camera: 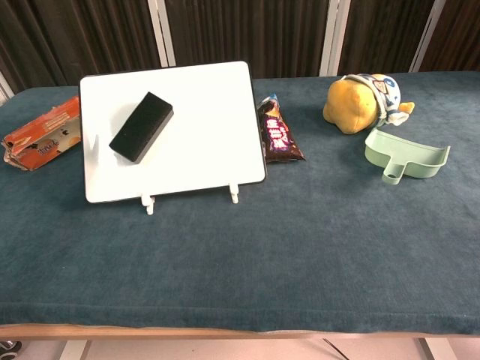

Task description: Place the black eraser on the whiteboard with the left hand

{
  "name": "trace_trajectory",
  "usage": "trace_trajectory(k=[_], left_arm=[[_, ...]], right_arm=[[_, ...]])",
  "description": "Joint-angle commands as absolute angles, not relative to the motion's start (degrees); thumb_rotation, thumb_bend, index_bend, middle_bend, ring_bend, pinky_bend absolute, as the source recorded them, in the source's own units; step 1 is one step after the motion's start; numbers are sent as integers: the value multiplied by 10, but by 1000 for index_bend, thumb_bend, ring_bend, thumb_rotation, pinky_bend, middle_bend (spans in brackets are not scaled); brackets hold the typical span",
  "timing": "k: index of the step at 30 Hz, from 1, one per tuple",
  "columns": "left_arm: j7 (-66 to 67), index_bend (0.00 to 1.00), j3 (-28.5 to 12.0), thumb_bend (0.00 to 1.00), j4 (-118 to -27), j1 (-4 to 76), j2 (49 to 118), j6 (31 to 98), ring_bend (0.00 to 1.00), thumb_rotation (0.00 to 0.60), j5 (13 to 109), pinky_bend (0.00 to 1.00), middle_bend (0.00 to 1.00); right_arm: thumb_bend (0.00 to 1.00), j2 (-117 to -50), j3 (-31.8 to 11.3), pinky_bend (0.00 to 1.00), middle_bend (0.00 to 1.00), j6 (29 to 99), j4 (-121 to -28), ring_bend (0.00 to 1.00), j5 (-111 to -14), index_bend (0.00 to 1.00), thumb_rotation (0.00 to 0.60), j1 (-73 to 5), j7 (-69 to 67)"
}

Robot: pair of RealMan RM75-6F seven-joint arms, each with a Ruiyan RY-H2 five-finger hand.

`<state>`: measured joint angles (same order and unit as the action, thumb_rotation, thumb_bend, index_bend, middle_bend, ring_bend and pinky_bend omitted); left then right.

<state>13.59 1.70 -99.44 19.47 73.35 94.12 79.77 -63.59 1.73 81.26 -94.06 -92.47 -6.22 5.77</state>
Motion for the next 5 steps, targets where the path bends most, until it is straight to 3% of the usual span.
trace_trajectory(k=[1, 5], left_arm=[[77, 0, 103, 228, -976, 64, 666, 959, 0, 600, 815, 5, 14], [93, 0, 96, 231, -977, 64, 667, 944, 0, 600, 810, 6, 18]], right_arm=[[158, -638, 16, 0, 0, 811, -942, 0, -922, 0, 600, -62, 61], [158, -637, 15, 0, 0, 812, -941, 0, -920, 0, 600, -62, 60]])
